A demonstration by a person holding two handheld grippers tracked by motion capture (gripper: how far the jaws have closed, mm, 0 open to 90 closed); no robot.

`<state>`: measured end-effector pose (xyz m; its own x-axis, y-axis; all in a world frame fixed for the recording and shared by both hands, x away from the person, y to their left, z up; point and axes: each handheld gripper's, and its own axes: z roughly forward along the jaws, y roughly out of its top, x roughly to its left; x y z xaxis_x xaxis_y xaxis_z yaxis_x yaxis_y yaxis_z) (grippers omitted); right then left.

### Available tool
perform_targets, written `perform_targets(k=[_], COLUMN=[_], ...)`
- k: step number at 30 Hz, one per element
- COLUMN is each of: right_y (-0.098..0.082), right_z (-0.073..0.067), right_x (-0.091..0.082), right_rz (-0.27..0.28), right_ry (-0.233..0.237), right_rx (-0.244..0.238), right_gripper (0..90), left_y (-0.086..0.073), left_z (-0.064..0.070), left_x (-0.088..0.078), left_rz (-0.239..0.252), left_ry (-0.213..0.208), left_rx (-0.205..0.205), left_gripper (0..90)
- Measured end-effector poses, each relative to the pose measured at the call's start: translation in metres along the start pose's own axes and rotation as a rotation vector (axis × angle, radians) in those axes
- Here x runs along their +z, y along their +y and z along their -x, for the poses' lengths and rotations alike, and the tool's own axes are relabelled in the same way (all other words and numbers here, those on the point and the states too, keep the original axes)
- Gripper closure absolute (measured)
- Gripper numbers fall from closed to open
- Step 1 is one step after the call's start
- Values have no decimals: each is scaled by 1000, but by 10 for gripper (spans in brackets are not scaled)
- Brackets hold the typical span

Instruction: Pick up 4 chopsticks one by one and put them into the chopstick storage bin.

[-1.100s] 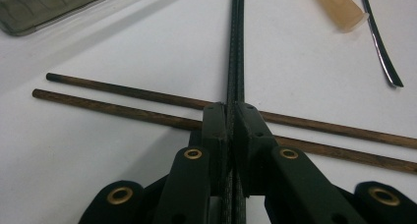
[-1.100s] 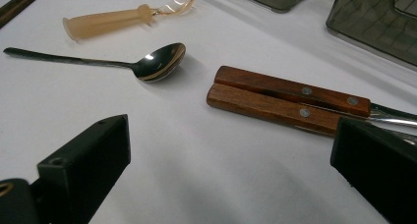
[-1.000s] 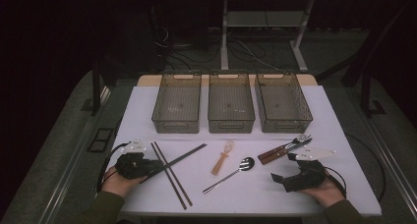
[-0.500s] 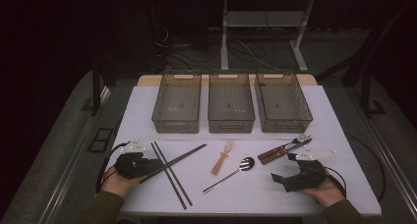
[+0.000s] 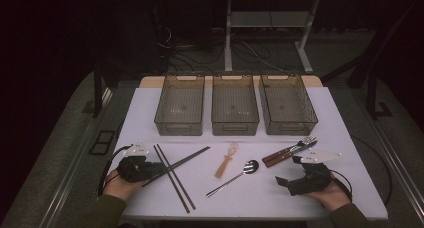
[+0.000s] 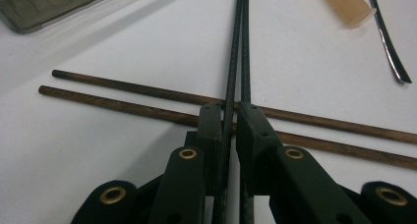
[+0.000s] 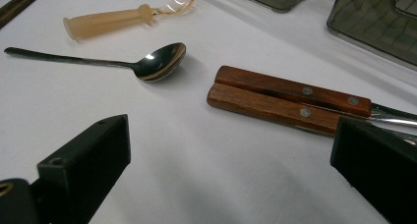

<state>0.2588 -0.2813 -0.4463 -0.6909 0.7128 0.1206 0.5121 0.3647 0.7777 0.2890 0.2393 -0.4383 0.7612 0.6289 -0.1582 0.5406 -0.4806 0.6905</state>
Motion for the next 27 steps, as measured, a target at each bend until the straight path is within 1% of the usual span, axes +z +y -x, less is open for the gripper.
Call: perform_targets(k=[1, 2, 3, 7, 11, 14, 16, 17, 23, 27], right_y=[0, 0, 0, 0, 0, 0, 0, 0, 0, 0], right_z=[0, 0, 0, 0, 0, 0, 0, 0, 0, 0], right_x=[0, 0, 0, 0, 0, 0, 0, 0, 0, 0], right_rz=[0, 0, 0, 1, 1, 1, 1, 1, 0, -2], right_ry=[1, 1, 0, 0, 0, 1, 1, 1, 0, 1], right_rx=[0, 0, 0, 0, 0, 1, 1, 1, 0, -1], right_gripper=[14, 14, 14, 14, 14, 14, 14, 14, 14, 14], left_y=[0, 0, -1, -1, -2, -2, -2, -2, -2, -3], left_z=[0, 0, 0, 0, 0, 0, -1, -1, 0, 0], left_x=[1, 0, 1, 2, 4, 4, 3, 3, 3, 3], left_rz=[-4, -17, -11, -20, -41, -34, -47, -45, -48, -45], left_ry=[5, 8, 9, 11, 18, 17, 18, 21, 29, 30], left_rx=[0, 10, 0, 5, 25, 24, 42, 48, 69, 66], left_gripper=[792, 792, 792, 791, 792, 793, 794, 807, 839, 840])
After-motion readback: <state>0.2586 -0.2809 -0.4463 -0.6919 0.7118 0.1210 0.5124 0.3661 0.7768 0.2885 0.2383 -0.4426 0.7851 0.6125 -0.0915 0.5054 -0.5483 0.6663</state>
